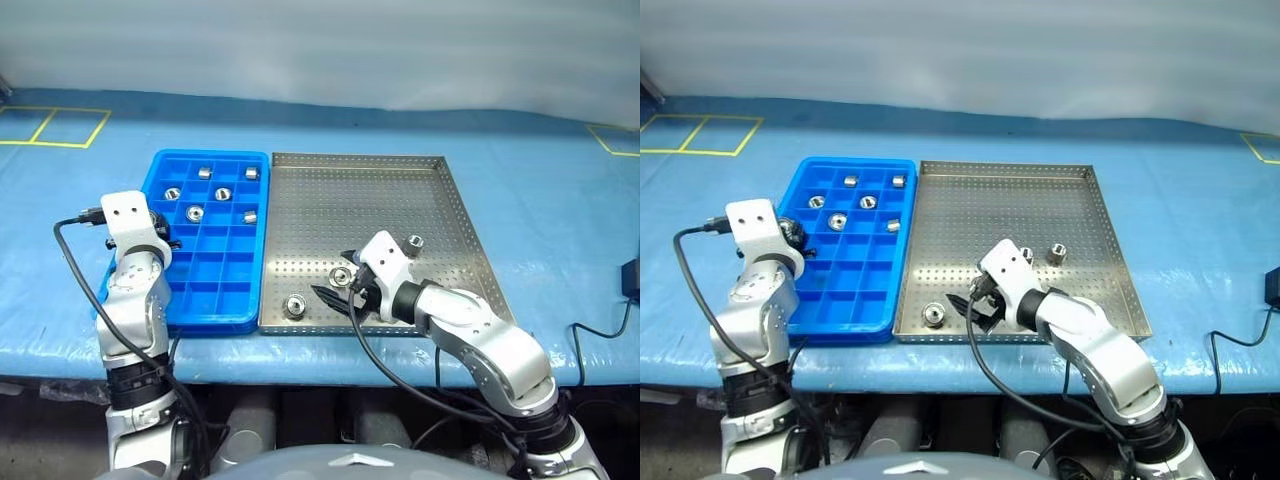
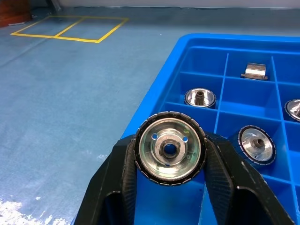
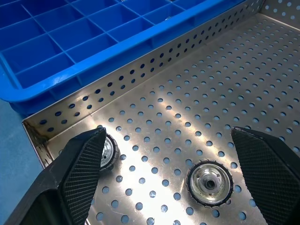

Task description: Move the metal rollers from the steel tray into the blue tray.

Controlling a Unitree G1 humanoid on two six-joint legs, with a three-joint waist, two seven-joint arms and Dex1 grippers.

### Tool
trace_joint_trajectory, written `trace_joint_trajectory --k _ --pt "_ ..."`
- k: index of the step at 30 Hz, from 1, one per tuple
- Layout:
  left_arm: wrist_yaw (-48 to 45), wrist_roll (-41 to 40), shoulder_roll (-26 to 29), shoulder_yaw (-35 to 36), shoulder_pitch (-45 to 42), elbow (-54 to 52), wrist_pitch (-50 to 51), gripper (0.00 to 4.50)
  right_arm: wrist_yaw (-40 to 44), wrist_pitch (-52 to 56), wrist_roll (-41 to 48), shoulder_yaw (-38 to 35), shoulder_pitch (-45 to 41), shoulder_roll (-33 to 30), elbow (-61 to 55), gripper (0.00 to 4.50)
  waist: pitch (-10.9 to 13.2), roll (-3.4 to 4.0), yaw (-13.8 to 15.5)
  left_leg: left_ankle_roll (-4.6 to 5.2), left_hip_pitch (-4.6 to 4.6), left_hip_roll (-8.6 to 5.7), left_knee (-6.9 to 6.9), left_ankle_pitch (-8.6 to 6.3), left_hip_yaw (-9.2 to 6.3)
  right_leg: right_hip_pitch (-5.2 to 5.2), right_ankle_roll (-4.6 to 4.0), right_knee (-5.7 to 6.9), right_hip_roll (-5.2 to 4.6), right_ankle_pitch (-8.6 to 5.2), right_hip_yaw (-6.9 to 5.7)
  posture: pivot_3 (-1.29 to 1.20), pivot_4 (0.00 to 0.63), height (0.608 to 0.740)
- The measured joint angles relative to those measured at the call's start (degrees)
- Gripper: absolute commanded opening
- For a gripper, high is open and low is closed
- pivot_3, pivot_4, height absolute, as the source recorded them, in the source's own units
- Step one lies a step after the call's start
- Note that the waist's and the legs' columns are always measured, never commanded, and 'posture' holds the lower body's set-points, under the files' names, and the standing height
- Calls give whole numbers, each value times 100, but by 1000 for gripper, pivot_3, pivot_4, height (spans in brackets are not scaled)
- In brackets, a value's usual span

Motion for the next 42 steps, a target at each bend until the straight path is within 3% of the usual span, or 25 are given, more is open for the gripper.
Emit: trace_joint_trajectory --k 5,6,12,18,22,33,42 --pt "226 -39 -96 51 -37 -26 83 4392 -128 18 -41 -58 50 3 -2 4500 0 0 -26 0 1 0 0 0 0 0 2 0 -1 1 0 110 150 740" --pt "304 -19 -99 54 -48 -30 102 4454 -141 20 -46 -69 69 2 -2 4500 0 0 -28 0 1 0 0 0 0 1 2 0 -1 1 0 109 150 740" --pt "-34 -122 11 -280 -476 -373 119 4454 -290 53 -31 -323 233 20 -110 4500 2 -3 -4 0 -3 -3 2 0 -1 2 2 -3 -4 1 -1 99 150 740" --pt "-2384 -1518 771 -1514 -1115 -463 857 4454 -309 157 24 -726 692 -142 -369 4500 1 0 -115 10 -3 -4 1 -6 9 0 2 -9 -4 -2 6 47 150 740" --pt "-3497 -1968 1239 -2393 -1196 -210 1142 4454 -415 230 28 -987 965 -168 -559 4500 3 4 -283 11 0 4 -3 -6 15 -8 18 -5 9 -11 15 8 150 740" --pt "-4679 -1782 1308 -3952 -1607 1114 851 4454 -681 327 52 -1075 1243 -69 -847 4500 3 7 -339 16 0 0 0 -9 30 -12 23 -6 6 -17 32 -20 150 740" --pt "-4863 -1220 1155 -4747 -1698 1427 464 4454 -762 364 51 -1031 1174 22 -860 4500 3 8 -392 19 0 3 0 -11 36 -15 24 -5 8 -17 37 -36 150 740"
